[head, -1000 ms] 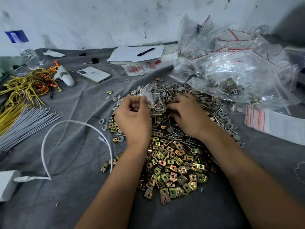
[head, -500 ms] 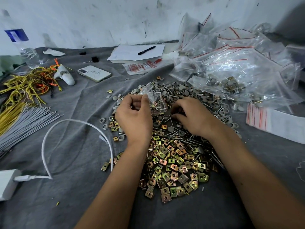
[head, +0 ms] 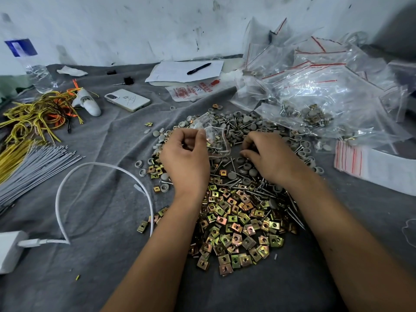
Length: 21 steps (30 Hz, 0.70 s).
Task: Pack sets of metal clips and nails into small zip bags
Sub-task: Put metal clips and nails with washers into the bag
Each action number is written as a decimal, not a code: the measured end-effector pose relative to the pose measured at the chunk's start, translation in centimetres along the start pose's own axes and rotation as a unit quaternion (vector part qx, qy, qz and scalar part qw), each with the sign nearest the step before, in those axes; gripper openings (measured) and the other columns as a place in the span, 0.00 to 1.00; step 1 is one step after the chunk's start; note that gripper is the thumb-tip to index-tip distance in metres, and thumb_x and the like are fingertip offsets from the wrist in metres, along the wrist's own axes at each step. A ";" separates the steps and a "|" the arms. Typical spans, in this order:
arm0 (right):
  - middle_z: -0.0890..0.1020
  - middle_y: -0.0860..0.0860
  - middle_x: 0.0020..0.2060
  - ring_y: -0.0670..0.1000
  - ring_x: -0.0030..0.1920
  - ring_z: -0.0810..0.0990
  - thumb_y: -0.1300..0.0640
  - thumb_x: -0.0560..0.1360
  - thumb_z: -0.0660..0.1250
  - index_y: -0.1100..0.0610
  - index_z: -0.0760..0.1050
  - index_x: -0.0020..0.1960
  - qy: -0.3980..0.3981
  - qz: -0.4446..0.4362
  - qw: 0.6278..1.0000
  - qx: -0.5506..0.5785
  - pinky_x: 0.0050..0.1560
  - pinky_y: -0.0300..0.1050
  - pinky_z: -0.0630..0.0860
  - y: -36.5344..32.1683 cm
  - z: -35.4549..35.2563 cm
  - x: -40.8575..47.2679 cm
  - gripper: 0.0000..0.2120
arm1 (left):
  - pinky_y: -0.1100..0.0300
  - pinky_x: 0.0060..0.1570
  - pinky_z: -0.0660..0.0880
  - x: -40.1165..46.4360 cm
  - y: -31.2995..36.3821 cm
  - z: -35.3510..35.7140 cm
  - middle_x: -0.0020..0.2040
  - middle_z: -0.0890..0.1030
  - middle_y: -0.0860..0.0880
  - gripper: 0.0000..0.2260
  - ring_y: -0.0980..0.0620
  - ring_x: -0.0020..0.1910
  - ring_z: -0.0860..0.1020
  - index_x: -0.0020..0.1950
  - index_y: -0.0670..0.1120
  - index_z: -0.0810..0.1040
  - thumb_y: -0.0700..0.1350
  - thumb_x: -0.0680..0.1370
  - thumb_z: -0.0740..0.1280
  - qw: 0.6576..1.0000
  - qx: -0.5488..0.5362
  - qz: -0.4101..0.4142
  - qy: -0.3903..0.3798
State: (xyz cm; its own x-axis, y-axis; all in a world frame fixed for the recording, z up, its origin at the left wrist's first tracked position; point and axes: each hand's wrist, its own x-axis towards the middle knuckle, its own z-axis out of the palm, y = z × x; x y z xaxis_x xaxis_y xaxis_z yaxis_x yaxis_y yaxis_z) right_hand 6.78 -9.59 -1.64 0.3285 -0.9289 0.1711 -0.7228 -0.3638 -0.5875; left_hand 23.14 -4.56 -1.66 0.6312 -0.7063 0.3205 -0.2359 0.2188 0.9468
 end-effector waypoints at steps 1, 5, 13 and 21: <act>0.78 0.41 0.40 0.32 0.34 0.80 0.59 0.81 0.69 0.50 0.75 0.48 0.007 -0.004 1.000 0.022 0.30 0.24 0.70 -0.1 -0.1 -0.1 0.06 | 0.67 0.30 0.68 0.0 0.0 0.0 0.34 0.78 0.52 0.07 0.59 0.30 0.71 0.42 0.46 0.81 0.41 0.80 0.72 1.000 0.004 0.000 -0.002; 0.81 0.41 0.44 0.37 0.40 0.82 0.57 0.81 0.69 0.48 0.81 0.53 0.024 -0.030 0.994 0.098 0.31 0.25 0.71 -0.7 -0.3 -0.4 0.05 | 0.69 0.29 0.67 0.0 -0.1 0.1 0.33 0.77 0.53 0.08 0.61 0.29 0.71 0.41 0.48 0.80 0.41 0.81 0.72 1.000 0.015 0.010 -0.003; 0.87 0.46 0.45 0.47 0.43 0.87 0.61 0.79 0.72 0.44 0.85 0.51 0.080 -0.085 0.961 0.250 0.38 0.51 0.85 -1.5 -0.3 -0.9 0.11 | 0.64 0.32 0.70 -0.4 -0.3 0.1 0.35 0.78 0.53 0.03 0.57 0.32 0.76 0.48 0.45 0.79 0.38 0.81 0.69 0.992 0.056 0.086 -0.068; 0.87 0.47 0.42 0.46 0.40 0.86 0.66 0.76 0.73 0.55 0.84 0.52 0.109 -0.090 0.956 0.256 0.40 0.36 0.80 -1.5 0.3 -0.6 0.09 | 0.62 0.42 0.70 -0.4 -0.4 0.1 0.41 0.79 0.48 0.14 0.51 0.41 0.77 0.54 0.45 0.88 0.33 0.81 0.63 0.968 0.114 0.169 -0.144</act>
State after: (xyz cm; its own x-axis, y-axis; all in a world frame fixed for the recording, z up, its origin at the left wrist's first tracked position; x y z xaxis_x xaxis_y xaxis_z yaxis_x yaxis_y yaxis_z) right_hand 7.84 -8.47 -1.05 0.2437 -0.8674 0.4338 -0.2566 -0.4891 -0.8337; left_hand 22.89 -4.46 -2.18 0.2648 -0.7859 0.5587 -0.5708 0.3393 0.7477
